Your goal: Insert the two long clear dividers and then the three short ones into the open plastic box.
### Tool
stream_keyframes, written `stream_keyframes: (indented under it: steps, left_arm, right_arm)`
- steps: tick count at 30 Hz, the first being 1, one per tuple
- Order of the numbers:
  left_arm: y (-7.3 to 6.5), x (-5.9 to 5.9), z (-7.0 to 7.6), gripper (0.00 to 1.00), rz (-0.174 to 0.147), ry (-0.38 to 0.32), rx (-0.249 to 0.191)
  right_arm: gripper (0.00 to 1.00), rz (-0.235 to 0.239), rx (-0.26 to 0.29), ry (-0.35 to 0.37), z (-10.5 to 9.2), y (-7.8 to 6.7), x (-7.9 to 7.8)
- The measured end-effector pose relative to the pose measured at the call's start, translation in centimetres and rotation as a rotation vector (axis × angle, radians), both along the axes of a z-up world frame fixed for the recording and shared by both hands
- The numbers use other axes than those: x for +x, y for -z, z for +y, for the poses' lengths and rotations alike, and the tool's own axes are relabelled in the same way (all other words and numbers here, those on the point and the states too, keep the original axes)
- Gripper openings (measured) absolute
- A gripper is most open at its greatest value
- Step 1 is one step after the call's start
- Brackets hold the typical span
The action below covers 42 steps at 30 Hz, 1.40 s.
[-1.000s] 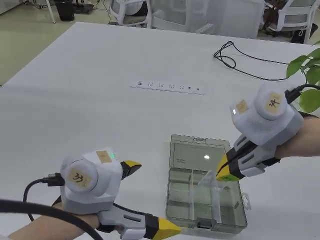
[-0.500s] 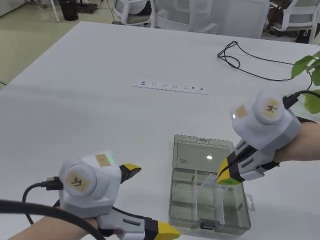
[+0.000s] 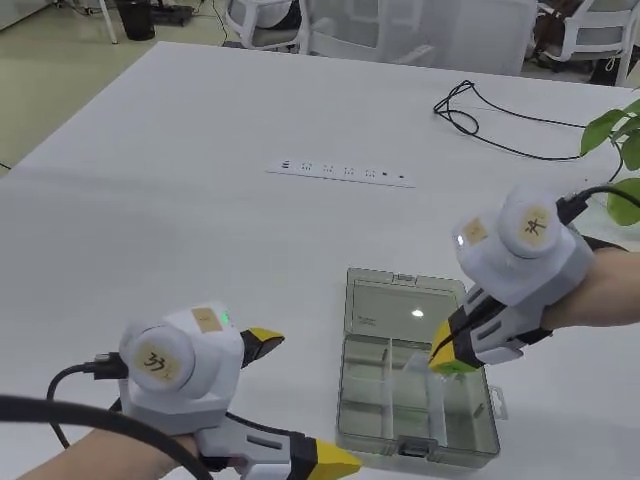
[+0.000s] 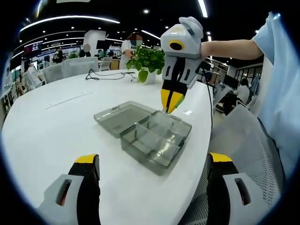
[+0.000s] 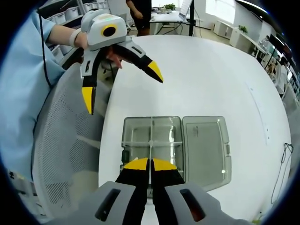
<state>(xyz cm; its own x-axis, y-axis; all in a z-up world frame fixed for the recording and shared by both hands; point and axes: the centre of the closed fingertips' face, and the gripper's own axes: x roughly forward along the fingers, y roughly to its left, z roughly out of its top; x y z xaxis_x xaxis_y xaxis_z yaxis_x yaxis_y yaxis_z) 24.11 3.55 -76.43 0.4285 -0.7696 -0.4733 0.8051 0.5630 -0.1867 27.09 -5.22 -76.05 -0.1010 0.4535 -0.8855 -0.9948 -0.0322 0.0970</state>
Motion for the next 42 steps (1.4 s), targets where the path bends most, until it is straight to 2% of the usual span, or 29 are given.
stream_keyframes:
  steps: [7,14,23,31,42]
  left_arm:
    - [0.1,-0.2,0.0,0.97,0.005,-0.002,-0.003]
    - [0.1,-0.2,0.0,0.96,0.008,-0.005,-0.002]
    - [0.0,-0.1,0.1,0.96,0.003,-0.007,0.000]
    - [-0.1,-0.1,0.1,0.95,0.002,-0.006,0.003]
    - [-0.2,0.0,0.1,0.95,-0.003,-0.007,0.002]
  right_arm:
    - [0.02,-0.002,0.008,0.002,0.4,0.3,0.0]
    - [0.02,-0.020,-0.009,-0.014,0.9,1.1,-0.3]
    - [0.02,-0.076,-0.068,-0.032,1.0,3.6,-0.4]
    - [0.02,-0.095,-0.092,-0.030,0.9,4.9,-0.3]
    - [0.01,-0.109,-0.095,-0.024,0.8,5.4,-0.2]
